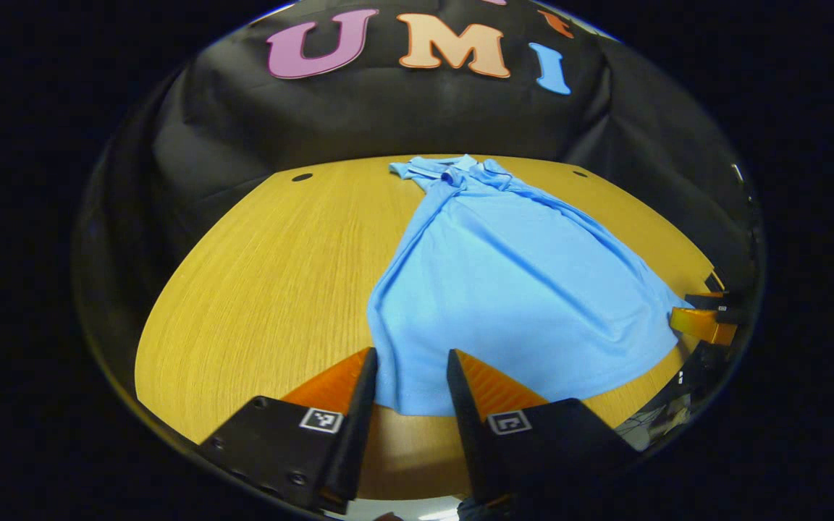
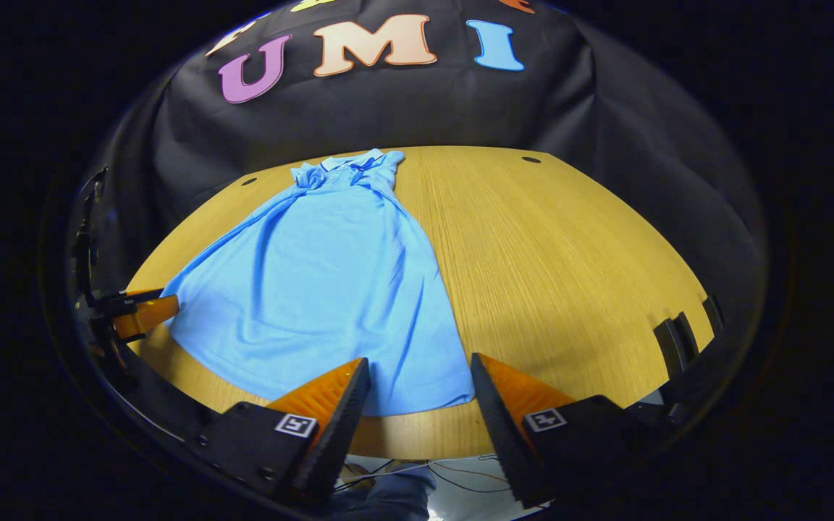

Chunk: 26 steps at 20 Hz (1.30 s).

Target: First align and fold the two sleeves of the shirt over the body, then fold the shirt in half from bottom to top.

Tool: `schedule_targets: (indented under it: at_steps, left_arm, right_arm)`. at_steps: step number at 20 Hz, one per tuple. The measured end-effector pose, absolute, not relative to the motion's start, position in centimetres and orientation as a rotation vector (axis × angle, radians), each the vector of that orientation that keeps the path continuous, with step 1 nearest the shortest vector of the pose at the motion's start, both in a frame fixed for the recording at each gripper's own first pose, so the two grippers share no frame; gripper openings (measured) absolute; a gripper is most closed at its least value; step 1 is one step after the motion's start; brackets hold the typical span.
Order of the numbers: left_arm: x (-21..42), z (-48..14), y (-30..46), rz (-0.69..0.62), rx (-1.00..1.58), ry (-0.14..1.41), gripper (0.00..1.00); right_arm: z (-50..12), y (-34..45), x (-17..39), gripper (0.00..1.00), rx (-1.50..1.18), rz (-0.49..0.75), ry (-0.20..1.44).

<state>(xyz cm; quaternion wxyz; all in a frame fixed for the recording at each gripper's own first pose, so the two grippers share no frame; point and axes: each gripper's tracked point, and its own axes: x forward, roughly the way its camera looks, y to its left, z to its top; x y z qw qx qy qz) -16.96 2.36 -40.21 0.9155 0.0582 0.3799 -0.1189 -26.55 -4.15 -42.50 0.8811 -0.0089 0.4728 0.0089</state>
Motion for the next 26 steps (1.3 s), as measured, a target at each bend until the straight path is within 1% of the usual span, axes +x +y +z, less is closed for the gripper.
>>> schedule_targets:
  at_steps: [1,2,3,4,5,6,7,9,12,17,20,26]
  left_arm:
    - [-17.1,-40.4,1.9,-0.265,0.126,0.766,0.47]
    - [-17.0,-40.3,1.6,-0.273,0.134,0.754,0.28]
    - [-16.9,-40.5,1.5,-0.269,0.138,0.751,0.17]
    - [-16.8,-40.5,1.5,-0.261,0.134,0.757,0.07]
    - [-16.9,-40.5,1.4,-0.249,0.124,0.767,0.05]
    - [-16.8,-40.5,1.4,-0.236,0.117,0.787,0.01]
    - [-16.9,-40.5,1.4,-0.225,0.114,0.81,0.0]
    - [-17.1,-40.3,1.1,-0.214,0.091,0.848,0.0]
    - [-16.8,-39.7,-0.3,-0.224,0.005,0.855,0.0]
    - [-15.7,-37.2,-1.7,-0.253,-0.026,0.806,0.0]
    - [-13.7,-34.8,-2.2,-0.261,-0.038,0.757,0.0]
    - [-7.9,-29.3,-3.4,-0.275,-0.051,0.647,0.0]
  right_arm:
    - [-42.6,-3.6,-26.6,0.66,-0.023,0.041,0.983]
    - [-42.6,-3.0,-26.5,0.5,-0.023,0.062,0.982]
    - [-42.8,-2.7,-26.4,0.34,-0.018,0.077,0.979]
    - [-42.7,-2.5,-26.3,0.24,-0.012,0.081,0.976]
    - [-42.8,-2.4,-26.2,0.11,0.006,0.081,0.976]
    - [-43.3,-2.2,-25.9,0.05,0.032,0.087,0.985]
    - [-43.0,-2.2,-26.1,0.04,0.06,0.087,0.993]
    - [-42.8,-2.3,-25.7,0.03,0.096,0.083,1.0]
    - [-41.4,-1.6,-24.8,0.03,0.134,0.102,0.966]
    - [-39.0,-0.9,-22.4,0.04,0.161,0.131,0.915]
    - [-37.0,-1.1,-20.0,0.03,0.179,0.13,0.865]
    - [-32.4,-1.1,-12.6,0.03,0.183,0.156,0.742]
